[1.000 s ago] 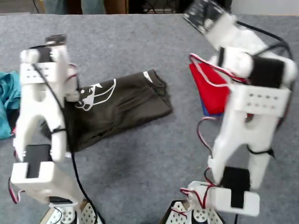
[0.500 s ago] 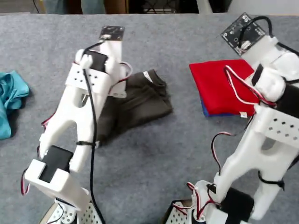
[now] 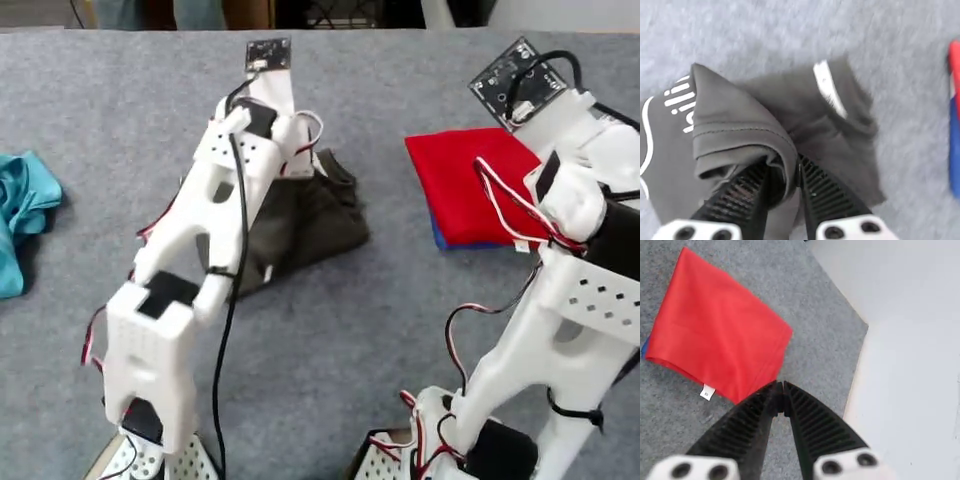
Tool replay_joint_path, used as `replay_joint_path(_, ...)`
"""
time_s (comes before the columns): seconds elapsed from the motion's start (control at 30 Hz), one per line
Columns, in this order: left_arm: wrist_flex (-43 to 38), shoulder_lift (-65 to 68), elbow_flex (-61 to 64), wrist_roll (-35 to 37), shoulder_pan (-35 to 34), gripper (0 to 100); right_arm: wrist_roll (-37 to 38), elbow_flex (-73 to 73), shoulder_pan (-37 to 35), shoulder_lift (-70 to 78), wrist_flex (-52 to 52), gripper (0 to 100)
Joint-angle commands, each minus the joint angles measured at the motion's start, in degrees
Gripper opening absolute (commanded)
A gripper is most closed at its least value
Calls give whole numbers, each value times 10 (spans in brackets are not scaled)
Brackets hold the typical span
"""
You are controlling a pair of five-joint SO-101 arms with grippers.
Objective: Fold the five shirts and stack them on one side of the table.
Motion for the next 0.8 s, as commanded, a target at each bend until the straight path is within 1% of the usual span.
replay_joint_path(0.0, -5, 40, -120, 18, 7, 29, 6, 2, 3, -17, -11, 15)
replay_joint_path(0.2, -4, 116, -217, 29, 22, 29, 6, 2, -31, -15, -11, 15)
replay_joint_path(0.3, 4, 137, -253, 30, 34, 29, 6, 3, -34, -15, -8, 15)
replay_joint_path(0.47, 1, 158, -286, 38, 44, 32, 6, 3, -34, -14, -10, 15)
replay_joint_path(0.57, 4, 164, -292, 47, 44, 40, 6, 3, -50, -14, -9, 15)
replay_joint_path(0.6, 11, 164, -293, 47, 44, 62, 6, 3, -55, -14, -9, 15)
replay_joint_path(0.7, 47, 156, -297, 48, 44, 191, 5, 3, -75, -14, -6, 15)
replay_joint_path(0.77, 69, 142, -300, 48, 39, 238, 14, 11, -84, -12, 9, 15)
